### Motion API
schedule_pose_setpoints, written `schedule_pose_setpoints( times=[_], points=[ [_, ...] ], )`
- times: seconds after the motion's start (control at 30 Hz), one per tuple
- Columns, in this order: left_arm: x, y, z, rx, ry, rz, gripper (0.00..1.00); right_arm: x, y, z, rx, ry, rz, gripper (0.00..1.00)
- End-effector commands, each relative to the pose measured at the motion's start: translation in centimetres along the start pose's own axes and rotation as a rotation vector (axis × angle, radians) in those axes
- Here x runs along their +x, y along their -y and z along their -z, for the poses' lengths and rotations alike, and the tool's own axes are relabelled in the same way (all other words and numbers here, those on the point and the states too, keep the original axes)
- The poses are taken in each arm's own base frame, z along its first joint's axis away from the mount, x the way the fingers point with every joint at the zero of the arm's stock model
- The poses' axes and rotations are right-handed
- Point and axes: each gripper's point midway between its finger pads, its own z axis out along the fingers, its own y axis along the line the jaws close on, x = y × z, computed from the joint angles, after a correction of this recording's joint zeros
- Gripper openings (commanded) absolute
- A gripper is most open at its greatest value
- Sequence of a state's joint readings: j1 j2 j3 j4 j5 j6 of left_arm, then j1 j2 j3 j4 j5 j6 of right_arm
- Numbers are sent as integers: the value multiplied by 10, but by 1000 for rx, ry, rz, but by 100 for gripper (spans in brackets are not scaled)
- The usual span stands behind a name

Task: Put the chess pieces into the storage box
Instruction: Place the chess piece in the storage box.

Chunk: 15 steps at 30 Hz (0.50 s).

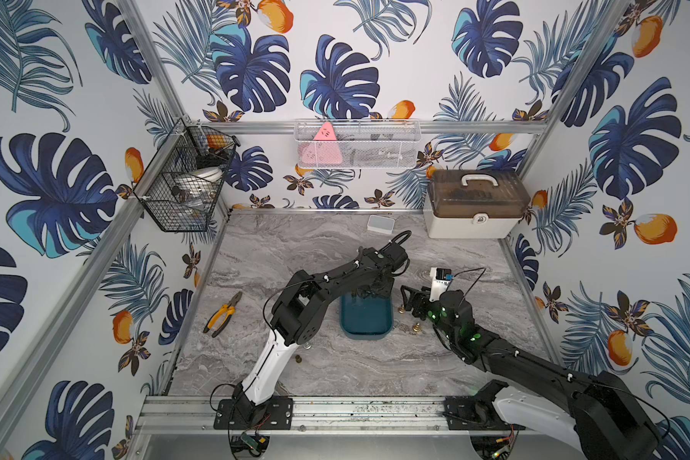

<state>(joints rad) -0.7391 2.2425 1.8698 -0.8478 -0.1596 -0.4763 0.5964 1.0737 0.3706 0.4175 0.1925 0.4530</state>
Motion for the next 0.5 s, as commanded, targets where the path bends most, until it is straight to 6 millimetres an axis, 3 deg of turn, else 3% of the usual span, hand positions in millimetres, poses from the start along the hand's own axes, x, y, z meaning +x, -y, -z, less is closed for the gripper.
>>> schedule_pose_setpoints(
  times=[0.0,0.27,0.37,0.47],
  points=[
    [-6,1,17,24,31,9,39,-4,-3,-1,-8,13,-1,81],
    [-15,1,97,167,189,48,48,-3,-3,-2,-3,2,-4,81],
    [-5,-18,119,180,210,75,49,-3,-6,-2,-24,6,4,81],
    [15,-54,131,177,187,143,49,-1,-23,-7,-103,-42,37,81]
  ],
)
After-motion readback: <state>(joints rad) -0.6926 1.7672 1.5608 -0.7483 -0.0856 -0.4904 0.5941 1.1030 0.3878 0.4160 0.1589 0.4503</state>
